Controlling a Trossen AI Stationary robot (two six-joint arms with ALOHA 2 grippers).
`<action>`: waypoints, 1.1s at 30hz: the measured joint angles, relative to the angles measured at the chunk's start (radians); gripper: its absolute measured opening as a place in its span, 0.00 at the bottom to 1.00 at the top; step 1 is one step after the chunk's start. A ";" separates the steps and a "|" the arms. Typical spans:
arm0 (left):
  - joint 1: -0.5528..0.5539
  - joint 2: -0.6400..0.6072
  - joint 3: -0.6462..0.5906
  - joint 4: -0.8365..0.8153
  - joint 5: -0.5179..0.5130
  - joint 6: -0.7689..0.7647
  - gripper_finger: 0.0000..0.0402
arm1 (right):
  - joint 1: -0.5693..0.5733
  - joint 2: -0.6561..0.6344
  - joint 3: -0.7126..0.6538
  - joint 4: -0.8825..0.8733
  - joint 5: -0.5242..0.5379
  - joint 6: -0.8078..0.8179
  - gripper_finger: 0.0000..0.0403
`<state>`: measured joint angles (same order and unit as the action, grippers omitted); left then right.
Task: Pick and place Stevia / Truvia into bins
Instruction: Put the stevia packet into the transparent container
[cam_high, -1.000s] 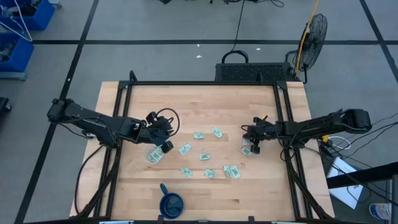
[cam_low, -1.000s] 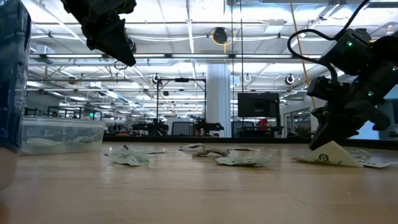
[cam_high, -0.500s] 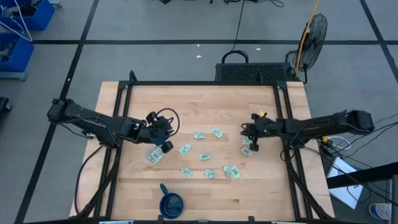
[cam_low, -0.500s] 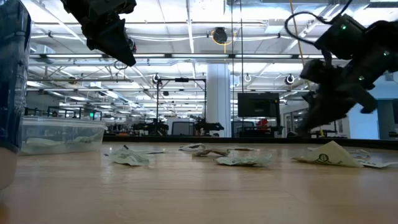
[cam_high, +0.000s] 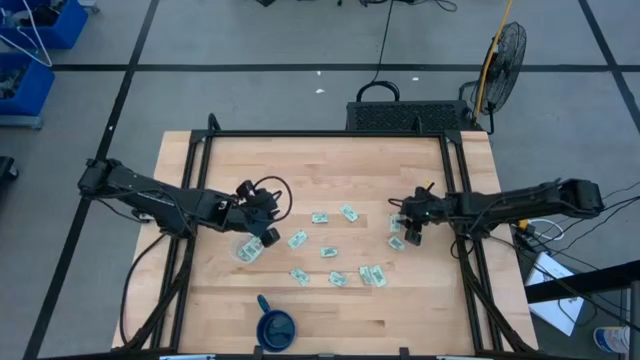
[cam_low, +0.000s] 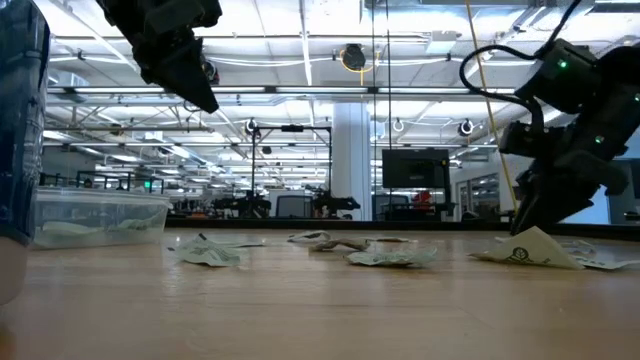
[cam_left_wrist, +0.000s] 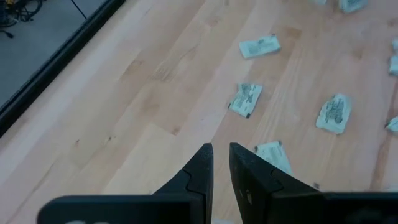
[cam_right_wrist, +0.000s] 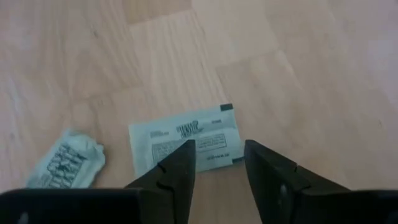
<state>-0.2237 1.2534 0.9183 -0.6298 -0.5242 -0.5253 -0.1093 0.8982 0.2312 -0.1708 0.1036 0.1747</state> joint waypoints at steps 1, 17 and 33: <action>0.000 0.001 -0.001 -0.005 0.000 0.004 0.14 | 0.000 0.000 -0.010 0.019 0.000 0.000 0.33; 0.000 0.033 -0.001 -0.005 0.002 0.014 0.14 | 0.000 0.003 -0.133 0.241 0.005 0.024 0.01; 0.007 0.031 0.000 0.237 0.001 -0.003 0.14 | 0.005 0.010 -0.042 0.770 -0.024 -0.222 0.00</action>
<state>-0.2171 1.2842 0.9184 -0.3925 -0.5234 -0.5285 -0.1045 0.9077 0.1895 0.5993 0.0794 -0.0472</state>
